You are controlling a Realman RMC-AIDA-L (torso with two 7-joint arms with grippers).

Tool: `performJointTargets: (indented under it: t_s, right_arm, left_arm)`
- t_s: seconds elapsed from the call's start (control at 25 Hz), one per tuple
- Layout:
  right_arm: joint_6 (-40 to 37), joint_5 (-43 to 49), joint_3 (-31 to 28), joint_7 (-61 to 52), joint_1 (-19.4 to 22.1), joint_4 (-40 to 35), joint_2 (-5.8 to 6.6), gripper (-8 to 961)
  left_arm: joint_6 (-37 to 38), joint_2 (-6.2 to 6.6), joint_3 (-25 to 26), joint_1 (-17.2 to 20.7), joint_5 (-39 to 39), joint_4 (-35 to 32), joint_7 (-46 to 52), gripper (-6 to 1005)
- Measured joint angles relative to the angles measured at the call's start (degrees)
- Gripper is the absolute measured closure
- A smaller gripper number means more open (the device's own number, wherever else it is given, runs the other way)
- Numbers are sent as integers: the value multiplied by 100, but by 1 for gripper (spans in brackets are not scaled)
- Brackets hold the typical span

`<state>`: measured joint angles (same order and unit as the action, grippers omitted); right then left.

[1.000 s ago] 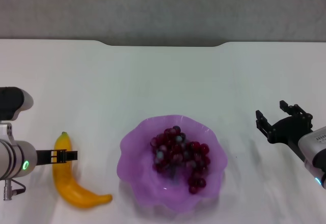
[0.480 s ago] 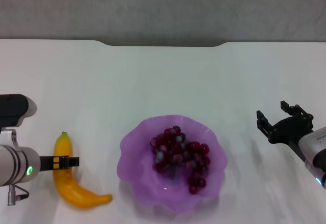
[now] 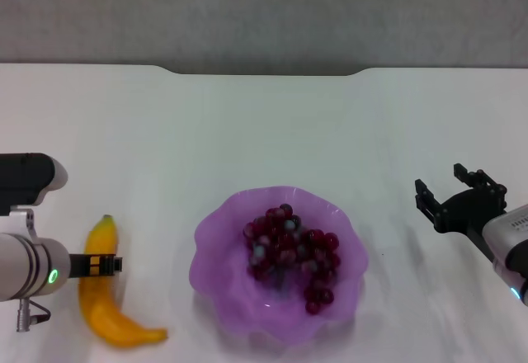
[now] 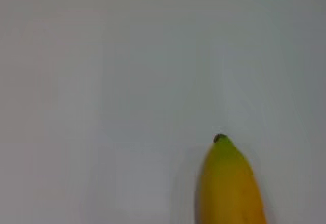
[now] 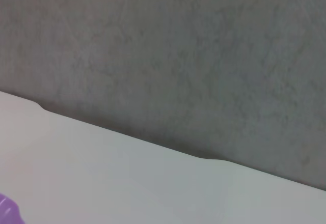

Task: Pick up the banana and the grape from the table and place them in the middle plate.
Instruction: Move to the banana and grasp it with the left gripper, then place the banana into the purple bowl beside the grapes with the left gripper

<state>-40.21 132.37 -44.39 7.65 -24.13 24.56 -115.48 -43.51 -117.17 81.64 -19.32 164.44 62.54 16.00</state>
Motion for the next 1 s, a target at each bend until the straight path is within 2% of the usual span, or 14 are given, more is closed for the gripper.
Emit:
performJointTargets:
  t_s: [0.24,0.52,0.76,0.8,0.84,1.0]
  right_arm:
    - [15,0,0,-6,-6,-4,-9,287]
    - [25,0,39,1,-14,-14,-9,287]
    - [25,0,28,6,-14,-32,-1,287]
    - [25,0,29,7,-14,-46,-1,287]
    - [25,-1,33,7,-14,-60,-1,287]
    - [25,0,37,4,-20,-107,-9,287]
  left_arm:
    - [44,1,0,33,0,24,0,473]
    - [-83,30,37,25,0,219,-128,500]
    - [-815,38,357,436,-120,1651,-646,501]
    - [-815,38,357,436,-120,1651,-646,501]
    - [-1037,31,364,615,-443,2212,-841,501]
    - [-1138,25,308,745,-1264,2591,-1388,501]
